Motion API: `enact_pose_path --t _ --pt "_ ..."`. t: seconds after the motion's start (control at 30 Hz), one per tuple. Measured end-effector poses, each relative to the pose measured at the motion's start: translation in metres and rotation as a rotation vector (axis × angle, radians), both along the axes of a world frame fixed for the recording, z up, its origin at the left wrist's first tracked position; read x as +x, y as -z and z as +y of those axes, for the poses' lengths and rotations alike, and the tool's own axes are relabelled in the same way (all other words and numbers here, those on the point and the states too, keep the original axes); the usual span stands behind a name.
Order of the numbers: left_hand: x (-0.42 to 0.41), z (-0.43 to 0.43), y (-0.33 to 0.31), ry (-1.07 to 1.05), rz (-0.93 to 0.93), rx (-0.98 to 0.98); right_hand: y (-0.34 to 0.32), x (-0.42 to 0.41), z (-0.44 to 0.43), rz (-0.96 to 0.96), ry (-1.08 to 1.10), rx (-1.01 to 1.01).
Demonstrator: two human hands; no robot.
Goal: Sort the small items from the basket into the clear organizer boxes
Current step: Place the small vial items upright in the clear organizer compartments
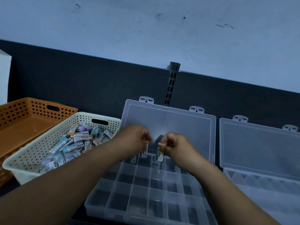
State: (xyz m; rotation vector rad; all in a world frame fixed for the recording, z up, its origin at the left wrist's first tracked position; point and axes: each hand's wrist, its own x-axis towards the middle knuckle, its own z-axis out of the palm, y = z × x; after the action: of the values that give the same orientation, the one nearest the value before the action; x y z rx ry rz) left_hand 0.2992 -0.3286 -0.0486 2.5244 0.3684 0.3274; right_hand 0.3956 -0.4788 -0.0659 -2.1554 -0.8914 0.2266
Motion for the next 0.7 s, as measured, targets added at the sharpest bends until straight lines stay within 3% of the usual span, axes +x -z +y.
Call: enact_pose_path --t 0.13,0.33,0.7 --pt "0.008 -0.001 0.006 -0.005 0.012 0.101 0.016 0.005 0.001 -0.114 -0.008 -0.103" --pt "0.018 -0.003 0.014 0.052 0.073 0.107 0.032 0.013 0.004 -0.142 0.006 -0.130" --pt "0.021 -0.004 0.028 0.087 0.122 0.294 0.039 0.015 0.004 -0.146 0.028 -0.183"
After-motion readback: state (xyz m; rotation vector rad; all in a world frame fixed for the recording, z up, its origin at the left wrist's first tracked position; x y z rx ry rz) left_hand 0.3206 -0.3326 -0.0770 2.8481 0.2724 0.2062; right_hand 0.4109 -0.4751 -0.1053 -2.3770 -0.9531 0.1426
